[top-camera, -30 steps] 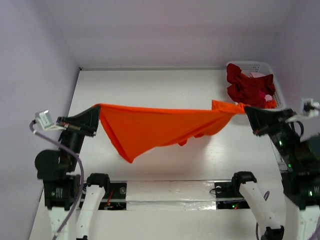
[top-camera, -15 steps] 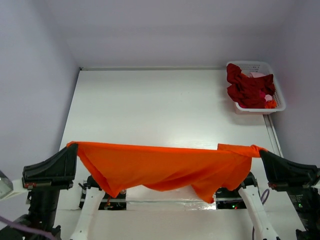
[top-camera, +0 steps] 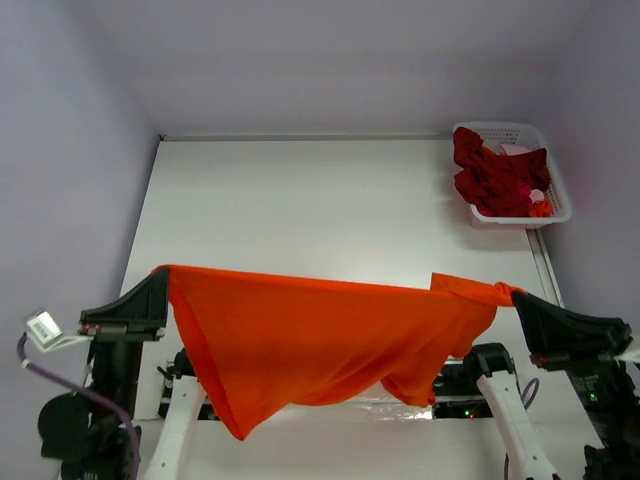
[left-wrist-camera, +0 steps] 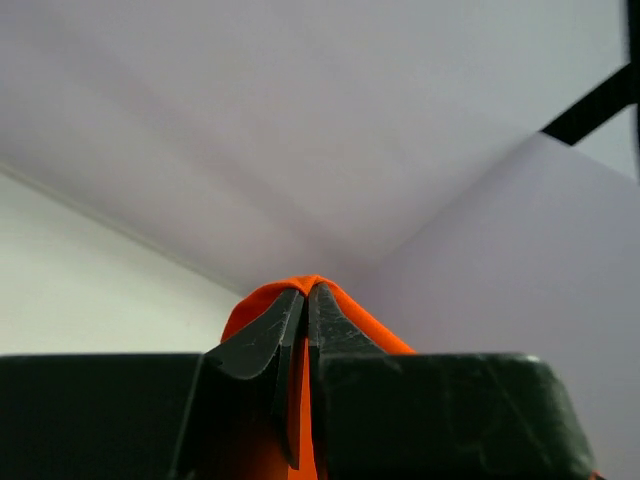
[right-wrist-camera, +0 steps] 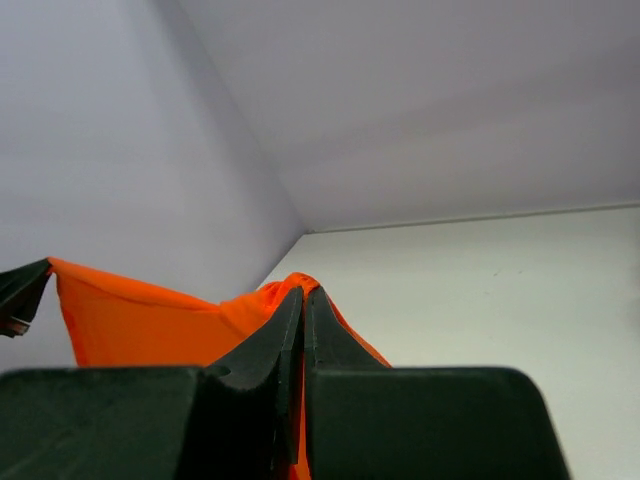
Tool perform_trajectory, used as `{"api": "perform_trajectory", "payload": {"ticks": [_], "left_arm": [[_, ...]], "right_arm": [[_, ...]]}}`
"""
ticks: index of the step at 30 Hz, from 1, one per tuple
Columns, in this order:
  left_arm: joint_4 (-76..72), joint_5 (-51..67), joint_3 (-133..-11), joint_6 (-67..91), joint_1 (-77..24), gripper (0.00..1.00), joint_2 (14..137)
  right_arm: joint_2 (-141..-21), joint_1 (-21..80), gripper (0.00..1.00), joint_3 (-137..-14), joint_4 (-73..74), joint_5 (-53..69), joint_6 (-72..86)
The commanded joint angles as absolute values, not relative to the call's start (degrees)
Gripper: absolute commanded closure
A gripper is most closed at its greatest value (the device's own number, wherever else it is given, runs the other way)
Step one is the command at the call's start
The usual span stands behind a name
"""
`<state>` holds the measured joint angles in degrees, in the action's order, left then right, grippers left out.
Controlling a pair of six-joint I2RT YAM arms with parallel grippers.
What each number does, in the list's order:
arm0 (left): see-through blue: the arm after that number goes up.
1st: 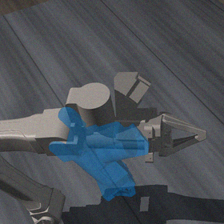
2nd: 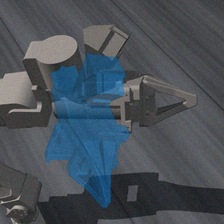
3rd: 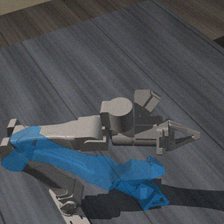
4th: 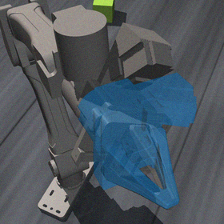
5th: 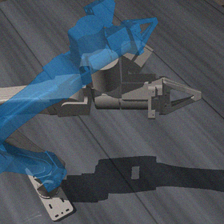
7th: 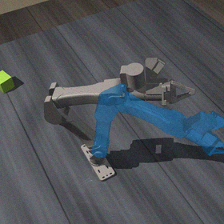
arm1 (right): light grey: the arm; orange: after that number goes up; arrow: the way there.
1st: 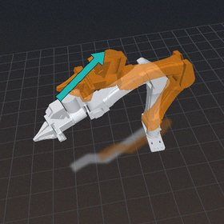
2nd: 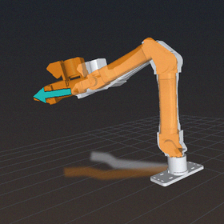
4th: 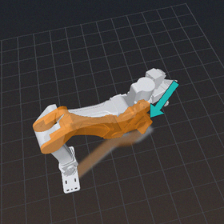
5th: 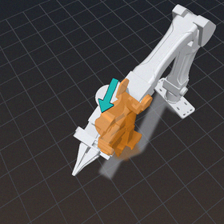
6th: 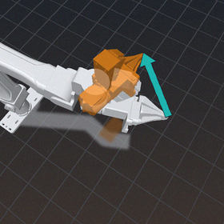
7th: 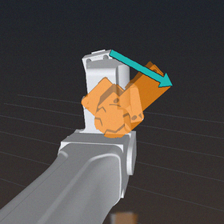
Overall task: Fold and stack the t-shirts
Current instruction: Flatten out the tshirt
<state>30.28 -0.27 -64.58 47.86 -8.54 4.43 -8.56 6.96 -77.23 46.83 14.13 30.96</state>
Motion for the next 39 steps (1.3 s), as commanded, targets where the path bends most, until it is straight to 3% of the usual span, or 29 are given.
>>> {"api": "perform_trajectory", "payload": {"ticks": [1,11,29,39], "left_arm": [[22.09,-5.28,-61.19,46.67,-8.35,1.00,7.46],[8.80,-6.15,-47.56,43.51,-8.35,1.00,18.18],[-10.81,-5.80,-39.20,42.28,-8.35,1.00,43.32],[-11.16,-10.19,-45.17,47.19,-8.35,1.00,59.14]], "right_arm": [[-12.82,7.38,1.00,-73.93,36.84,11.95,31.11],[-23.02,7.38,1.00,-63.38,24.09,9.41,29.44],[-44.55,7.38,1.00,-58.54,10.82,9.93,28.92],[-56.15,7.38,1.00,-62.13,6.95,10.64,29.71]]}}
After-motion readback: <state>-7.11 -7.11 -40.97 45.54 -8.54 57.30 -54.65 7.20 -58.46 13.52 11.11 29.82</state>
